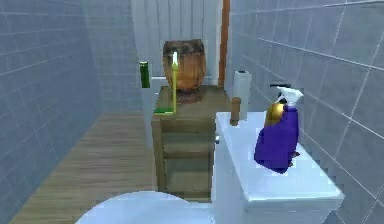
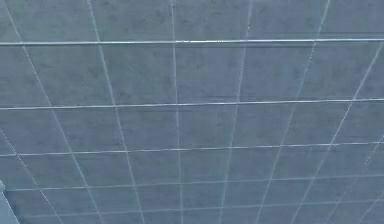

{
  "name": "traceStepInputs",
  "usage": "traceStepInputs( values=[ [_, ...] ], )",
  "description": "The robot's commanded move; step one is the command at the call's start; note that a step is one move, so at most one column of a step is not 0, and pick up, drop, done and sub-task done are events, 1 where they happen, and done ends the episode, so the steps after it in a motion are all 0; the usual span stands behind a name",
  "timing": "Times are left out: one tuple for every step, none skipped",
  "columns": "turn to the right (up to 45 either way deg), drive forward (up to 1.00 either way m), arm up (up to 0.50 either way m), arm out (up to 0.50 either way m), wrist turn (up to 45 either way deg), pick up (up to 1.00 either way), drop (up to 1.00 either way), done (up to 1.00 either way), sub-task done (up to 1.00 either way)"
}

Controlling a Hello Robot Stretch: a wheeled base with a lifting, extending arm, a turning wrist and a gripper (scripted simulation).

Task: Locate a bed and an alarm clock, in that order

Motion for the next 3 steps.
traceStepInputs(
  values=[
    [-45.0,0.0,0.0,0.0,0.0,0.0,0.0,0.0,0.0],
    [-18.0,0.0,0.0,0.0,0.0,0.0,0.0,0.0,0.0],
    [0.0,0.35,0.0,0.0,0.0,0.0,0.0,0.0,0.0]
  ],
)
